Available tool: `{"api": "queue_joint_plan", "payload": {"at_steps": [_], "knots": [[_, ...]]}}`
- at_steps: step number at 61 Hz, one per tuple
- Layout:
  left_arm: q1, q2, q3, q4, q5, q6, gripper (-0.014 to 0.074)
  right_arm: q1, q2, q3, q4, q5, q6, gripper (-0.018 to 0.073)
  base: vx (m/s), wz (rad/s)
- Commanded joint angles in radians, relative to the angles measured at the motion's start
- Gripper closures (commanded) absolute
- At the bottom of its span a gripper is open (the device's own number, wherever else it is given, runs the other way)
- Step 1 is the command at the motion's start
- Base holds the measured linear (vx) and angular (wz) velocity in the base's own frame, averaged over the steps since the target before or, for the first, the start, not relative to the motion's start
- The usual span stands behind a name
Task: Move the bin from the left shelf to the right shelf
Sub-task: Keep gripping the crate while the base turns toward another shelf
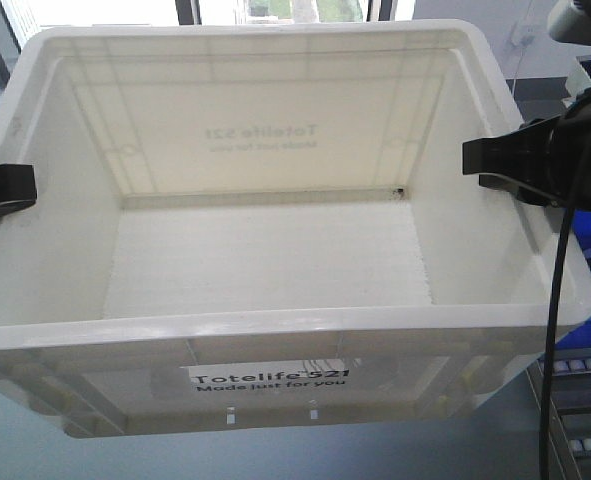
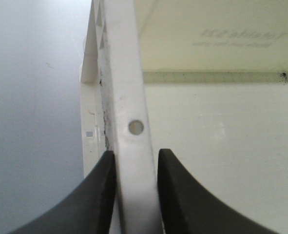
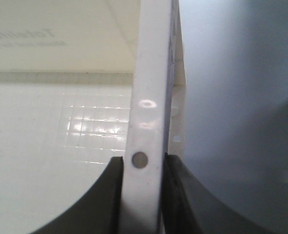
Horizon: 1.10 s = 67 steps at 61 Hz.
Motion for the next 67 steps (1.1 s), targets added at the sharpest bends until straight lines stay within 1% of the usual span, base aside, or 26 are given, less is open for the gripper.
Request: {"api": "queue_joint_plan", "payload": {"at_steps": [1,35,67], "knots": [[0.005,-0.024,-0.037,0.099,-0.089,0.026,0.0492,-0.014,-0.036,-0.039,-0.105,-0.102,-0.033,0.0564,0.29,-0.06],[0.005,-0.024,-0.037,0.099,-0.089,0.026,0.0492,-0.014,-0.036,-0.039,-0.105,-0.102,-0.033,0.0564,0.28,0.00],[0.005,-0.024,-0.037,0.099,-0.089,0.026,0.0492,-0.014,-0.036,-0.039,-0.105,-0.102,-0.033,0.0564,0.21,0.07]]}}
